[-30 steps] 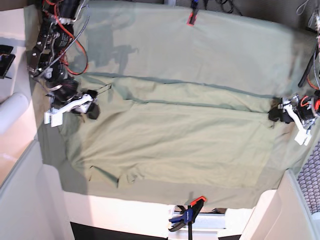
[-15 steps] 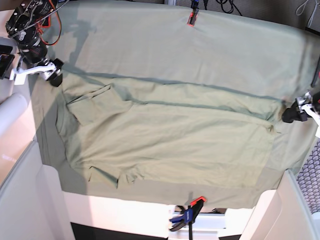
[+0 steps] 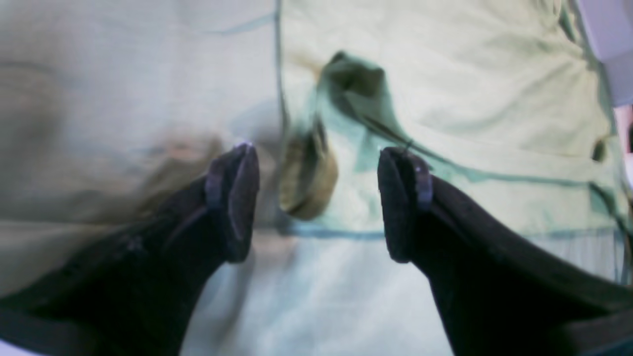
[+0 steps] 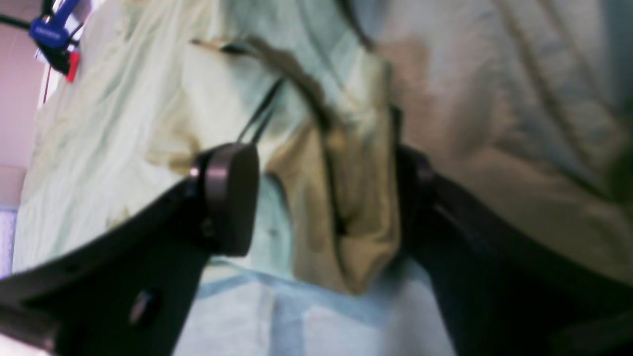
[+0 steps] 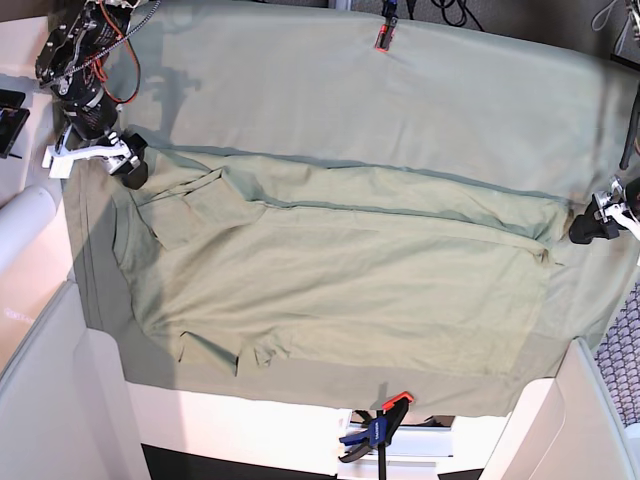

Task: Fold the T-shirt properly
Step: 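Release the fold and move both grippers back toward the collar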

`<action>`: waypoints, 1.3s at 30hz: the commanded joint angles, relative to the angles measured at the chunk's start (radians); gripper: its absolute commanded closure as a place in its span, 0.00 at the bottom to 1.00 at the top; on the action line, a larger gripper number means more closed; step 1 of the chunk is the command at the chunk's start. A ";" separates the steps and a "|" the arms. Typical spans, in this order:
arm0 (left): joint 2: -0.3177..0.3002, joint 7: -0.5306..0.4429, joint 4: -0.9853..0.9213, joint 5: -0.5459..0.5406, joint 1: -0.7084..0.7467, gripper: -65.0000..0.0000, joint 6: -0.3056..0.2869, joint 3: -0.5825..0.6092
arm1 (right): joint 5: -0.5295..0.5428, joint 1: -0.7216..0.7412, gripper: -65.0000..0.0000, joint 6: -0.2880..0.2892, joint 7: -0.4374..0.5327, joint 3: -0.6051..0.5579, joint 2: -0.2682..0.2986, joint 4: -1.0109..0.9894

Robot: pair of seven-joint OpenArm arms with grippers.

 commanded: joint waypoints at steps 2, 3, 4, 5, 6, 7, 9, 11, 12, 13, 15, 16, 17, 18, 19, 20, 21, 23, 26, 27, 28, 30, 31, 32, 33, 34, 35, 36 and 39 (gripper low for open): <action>-0.010 -0.045 0.014 0.035 -0.021 0.36 -0.007 -0.013 | 0.000 0.013 0.40 0.005 -0.019 -0.026 -0.006 0.006; -0.004 -0.047 0.014 0.051 -0.018 0.36 0.002 -0.013 | 0.000 0.013 0.40 0.005 -0.019 -0.036 -0.007 0.007; 0.002 -0.045 0.014 0.056 -0.017 0.36 0.002 -0.012 | 0.000 0.013 0.40 0.005 -0.019 -0.048 -0.008 0.006; 0.007 -0.044 0.014 0.055 -0.015 0.36 0.002 -0.012 | -0.002 0.013 0.40 0.005 -0.019 -0.058 -0.008 0.007; 0.013 -0.037 0.014 0.051 -0.015 0.36 0.002 -0.012 | -0.005 0.013 0.40 0.005 -0.019 -0.068 -0.008 0.007; 0.018 -0.030 0.014 0.045 -0.014 0.36 0.002 -0.011 | -0.006 0.013 0.40 0.005 -0.019 -0.077 -0.008 0.007; 0.029 -0.031 0.014 0.047 -0.008 0.36 0.002 -0.005 | -0.016 0.013 0.40 0.005 -0.019 -0.085 -0.007 0.007; 0.039 -0.040 0.014 0.065 0.002 0.36 0.008 0.002 | -0.019 0.013 0.40 0.005 -0.019 -0.085 -0.007 0.007; 0.044 -0.048 0.014 0.080 0.009 0.36 0.024 0.002 | -0.019 0.013 0.40 0.005 -0.019 -0.085 -0.007 0.007; 0.052 -0.052 0.014 0.089 0.012 0.36 0.034 0.002 | -0.019 0.013 0.40 0.004 -0.019 -0.085 -0.007 0.007; 0.067 -0.053 0.014 0.106 0.016 0.36 0.043 0.002 | -0.019 0.013 0.40 0.005 -0.019 -0.085 -0.008 0.007; 0.075 -0.053 0.014 0.114 0.018 0.36 0.043 0.003 | -0.018 0.013 0.40 0.005 -0.019 -0.085 -0.008 0.007; 0.084 -0.054 0.014 0.117 0.018 0.36 0.043 0.005 | -0.018 0.013 0.40 0.005 -0.019 -0.085 -0.008 0.007; 0.092 -0.053 0.014 0.117 0.018 0.36 0.043 0.005 | -0.019 0.013 0.40 0.005 -0.019 -0.085 -0.008 0.007; 0.100 -0.054 0.014 0.118 0.018 0.36 0.043 0.006 | -0.018 0.013 0.40 0.005 -0.019 -0.085 -0.008 0.007; 0.106 -0.055 0.014 0.124 0.017 0.36 0.043 0.010 | -0.018 0.013 0.41 0.005 -0.019 -0.085 -0.008 0.007; 0.113 -0.058 0.014 0.130 0.017 0.36 0.043 0.012 | -0.018 0.013 0.41 0.005 -0.019 -0.085 -0.008 0.007; 0.121 -0.061 0.014 0.136 0.018 0.37 0.043 0.021 | -0.019 0.013 0.41 0.004 -0.019 -0.085 -0.007 0.007; 0.124 -0.061 0.014 0.139 0.017 0.38 0.043 0.024 | -0.018 0.013 0.65 0.004 -0.019 -0.085 -0.007 0.007; 0.123 -0.061 0.014 0.139 0.017 0.40 0.043 0.024 | -0.018 0.013 0.77 0.004 -0.019 -0.085 -0.007 0.007; 0.122 -0.061 0.014 0.140 0.017 0.41 0.043 0.024 | -0.018 0.013 0.90 0.004 -0.019 -0.085 -0.007 0.007; 0.123 -0.061 0.014 0.155 0.017 0.67 0.043 0.024 | -0.018 0.013 1.00 0.005 -0.019 -0.085 -0.007 0.007; 0.123 -0.061 0.014 0.164 0.018 0.84 0.042 0.024 | -0.018 0.013 1.00 0.005 -0.019 -0.085 -0.007 0.007; 0.122 -0.061 0.014 0.169 0.018 0.97 0.030 0.024 | -0.018 0.013 1.00 0.004 -0.019 -0.085 -0.007 0.007; 0.122 -0.060 0.014 0.169 0.018 1.00 -0.009 0.024 | -0.007 0.013 1.00 0.005 -0.019 -0.085 -0.007 0.007; 0.120 -0.059 0.014 0.166 0.018 1.00 -0.009 0.024 | 0.005 0.013 1.00 0.005 -0.020 -0.085 -0.007 0.007; 0.117 -0.051 0.014 0.150 0.017 1.00 -0.009 0.024 | 0.013 0.013 1.00 0.008 -0.024 -0.085 -0.006 0.008; 0.112 -0.033 0.014 0.120 0.018 1.00 -0.009 0.024 | 0.025 0.013 1.00 0.010 -0.032 -0.085 -0.006 0.011; 0.081 0.050 0.030 0.044 0.018 1.00 -0.009 0.024 | 0.047 0.012 1.00 0.021 -0.083 -0.085 -0.004 0.041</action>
